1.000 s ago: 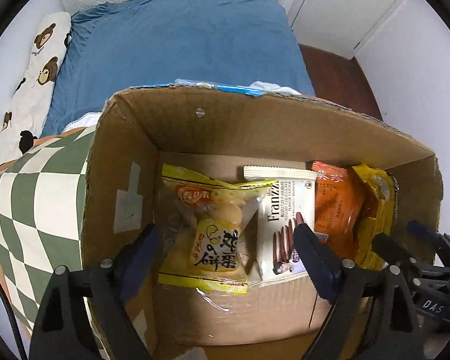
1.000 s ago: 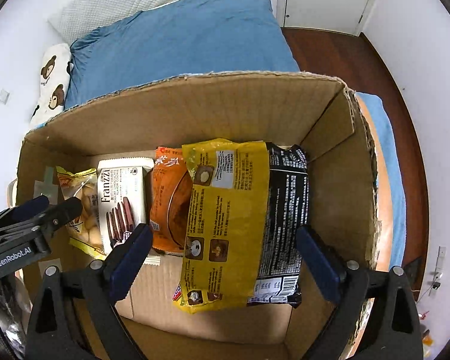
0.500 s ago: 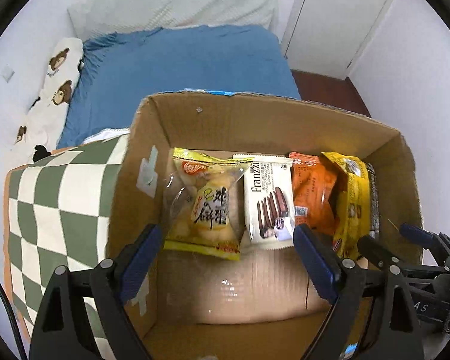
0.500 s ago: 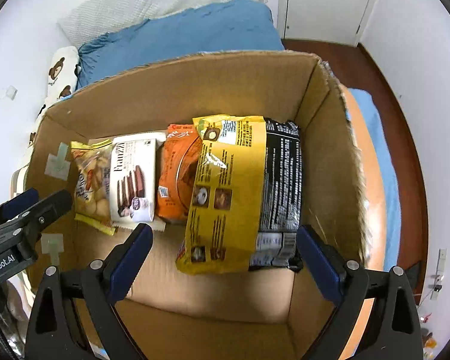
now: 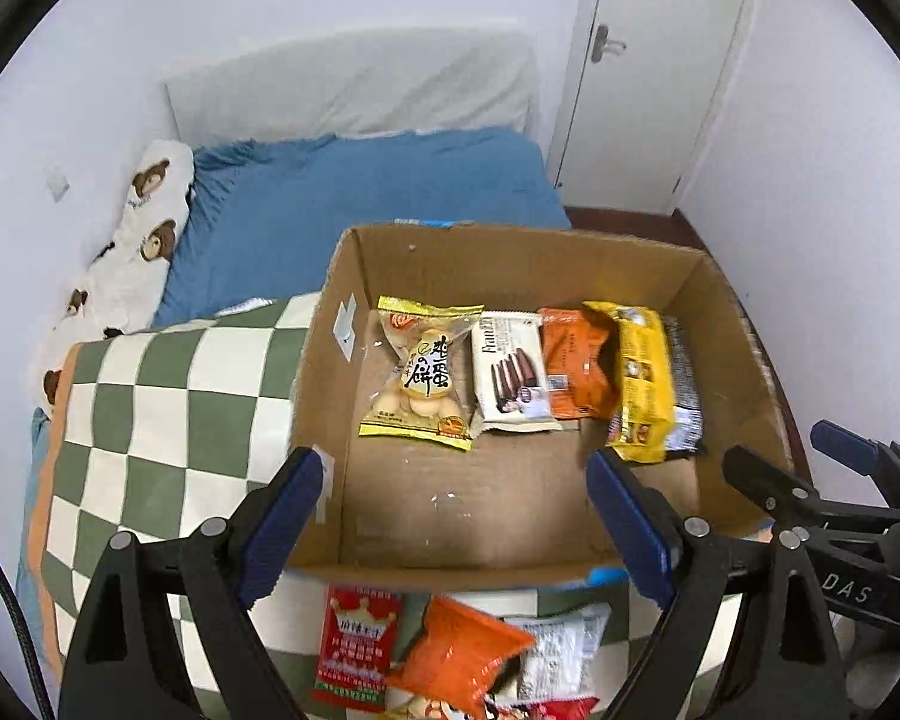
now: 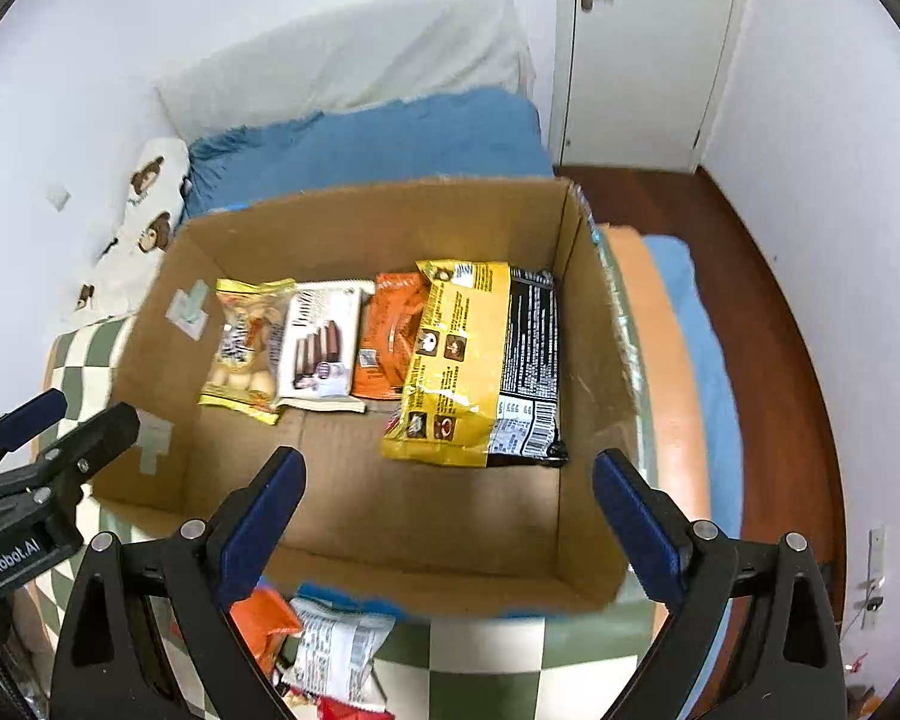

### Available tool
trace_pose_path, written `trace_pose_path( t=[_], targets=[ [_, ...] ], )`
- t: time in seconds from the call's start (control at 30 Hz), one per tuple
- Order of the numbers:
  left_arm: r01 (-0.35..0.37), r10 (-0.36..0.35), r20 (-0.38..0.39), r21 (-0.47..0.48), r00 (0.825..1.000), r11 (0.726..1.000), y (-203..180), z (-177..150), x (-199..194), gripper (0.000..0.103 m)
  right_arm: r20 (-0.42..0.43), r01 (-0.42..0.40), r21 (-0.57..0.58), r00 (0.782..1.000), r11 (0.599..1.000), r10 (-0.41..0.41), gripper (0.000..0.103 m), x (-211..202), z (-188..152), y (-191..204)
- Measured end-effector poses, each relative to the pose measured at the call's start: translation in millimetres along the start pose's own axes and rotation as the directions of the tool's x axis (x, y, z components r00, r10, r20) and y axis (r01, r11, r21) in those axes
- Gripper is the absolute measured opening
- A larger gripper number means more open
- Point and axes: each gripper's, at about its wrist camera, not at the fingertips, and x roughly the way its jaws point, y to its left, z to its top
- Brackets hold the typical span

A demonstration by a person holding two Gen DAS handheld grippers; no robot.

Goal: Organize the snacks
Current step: 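Withdraw both tools from the box toward the remaining snacks, then grasp red sausage pack with left tool while right tool grasps watermelon candy bag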

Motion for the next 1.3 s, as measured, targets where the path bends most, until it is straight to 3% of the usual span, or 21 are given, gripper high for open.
trace_pose_path(
  t=[0.57, 0.73, 0.8, 0.97, 1.07, 1.13, 1.2, 1.3],
  targets=[
    [0.026, -0.027, 0.173, 0.010, 0.985, 1.000, -17, -42, -117, 0.090, 0.212, -0.032, -0.009, 0.977, 0.999, 0.033, 0.098, -136, -55, 4],
    [0.037, -0.035, 0.159, -0.005, 0.987, 0.999, -15, -55, -126, 0.090, 0.241, -0.064, 0.001, 0.969, 0.998, 0.062, 0.098, -162, -68, 4],
    [0.039, -0.036, 0.118, -0.021, 0.992, 0.999, -12, -67, -122, 0.090, 0.226, -0.082, 0.003, 0.971, 0.997, 0.079, 0.098, -165, -76, 3],
    [0.007, -0.009, -0.030, -0.057, 1.000, 0.998, 1, -111, -89, 0.090, 0.086, -0.125, 0.030, 0.989, 0.992, 0.122, 0.098, -139, -114, 1],
    [-0.005, -0.005, -0.170, -0.056, 0.985, 0.998, 10, -146, -56, 0.090, -0.047, -0.143, 0.049, 0.988, 0.989, 0.145, 0.098, -104, -144, -2],
    [-0.004, 0.002, -0.244, -0.008, 0.970, 1.000, 8, -171, -37, 0.090, -0.174, -0.147, 0.067, 0.972, 0.987, 0.156, 0.098, -75, -170, -6],
    [-0.010, 0.043, -0.310, 0.105, 0.950, 0.994, -1, -196, -15, 0.090, -0.263, -0.159, 0.066, 0.950, 0.985, 0.171, 0.098, -52, -193, -9],
    [0.012, 0.097, -0.396, 0.264, 0.913, 0.964, -19, -230, 16, 0.090, -0.390, -0.165, 0.024, 0.907, 0.986, 0.161, 0.098, -19, -226, -10]
  ],
)
